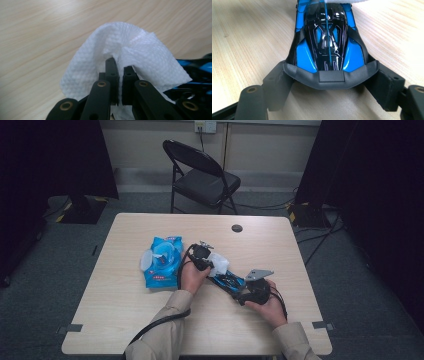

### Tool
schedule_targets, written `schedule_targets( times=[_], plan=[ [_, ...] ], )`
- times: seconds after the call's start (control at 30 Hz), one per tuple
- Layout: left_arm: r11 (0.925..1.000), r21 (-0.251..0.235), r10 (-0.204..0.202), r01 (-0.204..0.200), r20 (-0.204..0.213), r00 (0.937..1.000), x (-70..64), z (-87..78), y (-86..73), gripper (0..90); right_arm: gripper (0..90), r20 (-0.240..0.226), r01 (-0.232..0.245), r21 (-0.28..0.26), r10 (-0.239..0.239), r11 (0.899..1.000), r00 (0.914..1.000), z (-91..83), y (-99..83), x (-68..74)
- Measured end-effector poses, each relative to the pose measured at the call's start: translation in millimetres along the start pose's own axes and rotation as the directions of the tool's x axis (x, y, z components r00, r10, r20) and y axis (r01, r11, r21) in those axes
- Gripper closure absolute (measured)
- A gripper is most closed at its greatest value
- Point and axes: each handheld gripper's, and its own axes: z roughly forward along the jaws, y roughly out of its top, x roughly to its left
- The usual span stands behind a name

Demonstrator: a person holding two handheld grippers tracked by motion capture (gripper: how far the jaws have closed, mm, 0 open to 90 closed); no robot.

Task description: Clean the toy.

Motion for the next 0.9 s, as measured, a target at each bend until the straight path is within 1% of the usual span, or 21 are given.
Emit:
schedule_targets(
  times=[0.03,0.13,0.17,0.2,0.23,0.27,0.33,0.37,0.47,0.53,0.57,0.6,0.7,0.73,0.83,0.9],
  plan=[
    [0.9999,-0.007,-0.013,0.013,0.005,0.9999,1.7,0.1,-1.0,87.3,25.1,0.000,0.000,0.000,0.000,1.000,1.0000,0.0,0.0,0.0],
    [0.9999,-0.002,-0.014,0.014,-0.011,0.9998,6.6,-0.9,-3.1,87.3,25.2,0.000,-0.001,0.000,0.001,1.000,1.0000,0.0,0.0,0.0],
    [0.9998,0.000,-0.021,0.021,-0.010,0.9997,7.9,-1.2,-3.5,87.3,25.2,0.000,-0.001,-0.001,0.001,1.000,1.0000,0.0,0.0,0.0],
    [0.9997,0.009,-0.023,0.024,-0.015,0.9996,10.0,-1.3,-4.3,87.3,25.2,0.000,-0.001,0.000,0.001,1.000,1.0000,0.0,0.0,0.1],
    [0.9992,0.025,-0.030,0.031,-0.031,0.9991,12.6,-0.5,-6.6,87.3,25.2,0.000,-0.001,0.000,0.001,1.000,1.0000,0.0,0.0,0.0],
    [0.9982,0.037,-0.047,0.048,-0.033,0.9983,15.4,-0.1,-9.2,87.3,25.2,0.000,-0.001,-0.001,0.001,1.000,1.0000,0.0,0.0,0.0],
    [0.9965,0.033,-0.076,0.077,-0.020,0.9969,19.3,-1.4,-14.1,87.4,25.1,0.000,-0.001,0.000,0.001,1.000,1.0000,0.0,0.0,0.0],
    [0.9962,0.029,-0.081,0.082,-0.012,0.9966,19.7,-2.6,-15.1,87.4,25.2,0.000,-0.001,-0.001,0.001,1.000,1.0000,0.0,0.0,0.0],
    [0.9973,0.014,-0.073,0.073,-0.003,0.9973,18.7,-10.1,-13.9,87.5,25.2,0.000,-0.001,-0.001,0.001,1.000,1.0000,0.0,0.0,0.0],
    [0.9974,-0.007,-0.072,0.072,0.011,0.9973,17.2,-19.6,-9.0,87.5,25.2,0.000,-0.001,-0.001,0.001,1.000,1.0000,0.0,0.0,0.0],
    [0.9975,-0.014,-0.070,0.070,0.012,0.9975,16.6,-21.5,-7.8,87.5,25.1,0.000,-0.001,-0.001,0.001,1.000,1.0000,0.0,0.0,0.0],
    [0.9980,-0.020,-0.060,0.061,0.024,0.9979,14.7,-26.8,-4.3,87.6,25.2,0.000,-0.001,0.000,0.001,1.000,1.0000,0.0,0.0,0.0],
    [0.9980,-0.045,-0.041,0.044,0.052,0.9978,6.2,-35.6,2.5,87.5,25.1,0.000,-0.001,0.000,0.001,1.000,1.0000,0.0,0.0,0.0],
    [0.9980,-0.051,-0.033,0.036,0.069,0.9971,1.6,-37.8,4.6,87.5,25.2,0.000,-0.001,0.000,0.001,1.000,1.0000,0.0,0.0,0.0],
    [0.9986,-0.053,-0.003,0.008,0.094,0.9955,-9.9,-40.1,8.4,87.4,25.2,0.000,0.000,0.000,0.000,1.000,1.0000,0.0,0.0,0.0],
    [0.9984,-0.055,0.012,-0.006,0.114,0.9934,-17.8,-40.0,10.3,87.4,25.2,0.000,0.000,0.000,0.000,1.000,1.0000,0.0,0.0,0.0]
  ],
)
